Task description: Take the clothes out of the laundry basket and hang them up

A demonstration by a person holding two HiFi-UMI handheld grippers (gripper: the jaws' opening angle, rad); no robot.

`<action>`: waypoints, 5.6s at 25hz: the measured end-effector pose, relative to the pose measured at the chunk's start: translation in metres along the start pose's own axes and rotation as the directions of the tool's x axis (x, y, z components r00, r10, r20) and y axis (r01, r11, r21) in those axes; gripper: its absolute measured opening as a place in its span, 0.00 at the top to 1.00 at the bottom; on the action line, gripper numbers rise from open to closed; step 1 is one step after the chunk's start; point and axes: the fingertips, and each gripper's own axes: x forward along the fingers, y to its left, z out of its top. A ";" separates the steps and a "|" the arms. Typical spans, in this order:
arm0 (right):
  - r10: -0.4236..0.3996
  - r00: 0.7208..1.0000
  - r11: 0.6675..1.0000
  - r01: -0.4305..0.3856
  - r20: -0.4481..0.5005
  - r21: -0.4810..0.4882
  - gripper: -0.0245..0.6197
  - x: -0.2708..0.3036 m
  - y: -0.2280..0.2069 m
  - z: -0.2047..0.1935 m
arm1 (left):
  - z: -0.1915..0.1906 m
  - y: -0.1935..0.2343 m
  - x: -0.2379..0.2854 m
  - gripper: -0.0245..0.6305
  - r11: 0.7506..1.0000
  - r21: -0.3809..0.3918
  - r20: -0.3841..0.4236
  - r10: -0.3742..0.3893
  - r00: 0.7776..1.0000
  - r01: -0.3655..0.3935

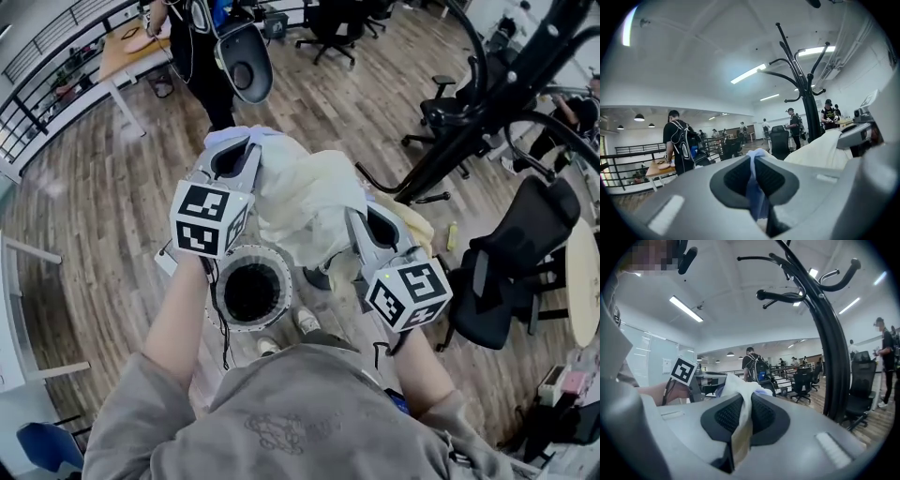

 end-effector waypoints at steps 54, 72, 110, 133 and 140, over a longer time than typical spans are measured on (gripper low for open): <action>-0.325 0.943 0.940 0.330 -0.074 0.087 0.66 -0.084 -0.099 -0.052 | -0.063 -0.167 0.229 0.53 0.848 -0.057 -0.279 -0.520 0.807 0.527; -0.237 0.972 0.969 0.237 -0.008 0.074 0.66 -0.086 -0.089 -0.020 | -0.041 -0.160 0.145 0.54 0.885 -0.058 -0.189 -0.464 0.865 0.462; 0.503 0.863 0.860 -0.493 0.053 -0.134 0.92 0.010 0.124 0.056 | -0.021 -0.004 -0.185 0.80 0.964 -0.134 -0.020 0.228 0.973 -0.229; 0.709 0.700 0.695 -0.715 -0.089 -0.081 0.92 0.023 0.213 0.001 | -0.083 -0.008 -0.297 0.96 0.839 -0.188 -0.148 0.489 0.859 -0.510; 0.714 0.692 0.684 -0.722 -0.107 -0.103 0.92 0.023 0.218 0.002 | -0.082 -0.006 -0.299 0.96 0.840 -0.169 -0.141 0.497 0.856 -0.515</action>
